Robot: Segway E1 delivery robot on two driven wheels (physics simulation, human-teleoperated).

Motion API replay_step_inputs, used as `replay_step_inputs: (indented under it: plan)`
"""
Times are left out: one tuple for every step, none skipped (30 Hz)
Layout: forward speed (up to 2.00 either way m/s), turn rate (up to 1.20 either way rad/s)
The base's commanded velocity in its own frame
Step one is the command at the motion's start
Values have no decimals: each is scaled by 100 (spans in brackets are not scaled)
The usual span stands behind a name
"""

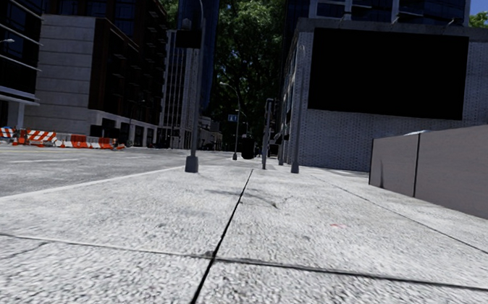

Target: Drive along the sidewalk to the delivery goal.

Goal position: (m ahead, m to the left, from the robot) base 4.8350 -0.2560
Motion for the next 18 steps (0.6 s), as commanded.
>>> replay_step_inputs:
  plan:
    - [200, 0]
    - [200, 0]
    - [200, 0]
    - [200, 0]
    - [200, -49]
    - [200, -55]
    - [200, -55]
    - [200, -57]
    - [200, -47]
    - [200, -16]
    - [200, -16]
    - [200, 0]
    - [200, 0]
    - [200, 0]
    - [200, 0]
    - [200, 0]
    - [200, 0]
    - [200, 0]
